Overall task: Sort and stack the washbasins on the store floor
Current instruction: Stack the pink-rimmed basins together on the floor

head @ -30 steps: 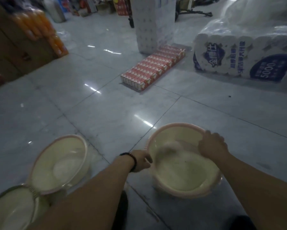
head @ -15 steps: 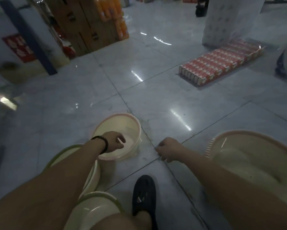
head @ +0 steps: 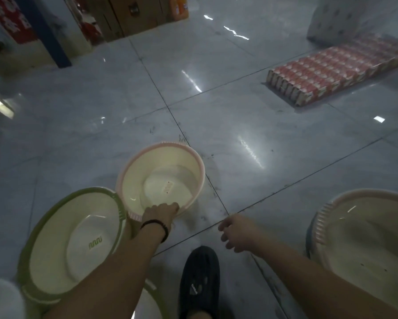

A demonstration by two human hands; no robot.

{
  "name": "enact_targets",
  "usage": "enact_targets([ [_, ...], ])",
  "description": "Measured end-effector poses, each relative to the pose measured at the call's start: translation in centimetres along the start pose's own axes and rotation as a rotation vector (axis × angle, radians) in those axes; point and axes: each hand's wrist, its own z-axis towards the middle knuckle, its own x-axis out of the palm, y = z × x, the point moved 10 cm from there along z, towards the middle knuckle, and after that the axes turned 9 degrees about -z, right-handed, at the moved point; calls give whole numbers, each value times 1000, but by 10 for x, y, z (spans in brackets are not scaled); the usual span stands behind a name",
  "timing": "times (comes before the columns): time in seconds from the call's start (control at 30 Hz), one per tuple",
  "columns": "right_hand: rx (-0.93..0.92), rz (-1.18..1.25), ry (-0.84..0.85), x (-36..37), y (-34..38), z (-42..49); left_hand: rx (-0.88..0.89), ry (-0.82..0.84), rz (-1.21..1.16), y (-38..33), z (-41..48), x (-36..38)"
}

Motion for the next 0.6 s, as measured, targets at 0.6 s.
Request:
enact_targets([
  [0.6, -51, 268, -400, -145, -22, -167, 348, -290, -141, -127, -138, -136],
])
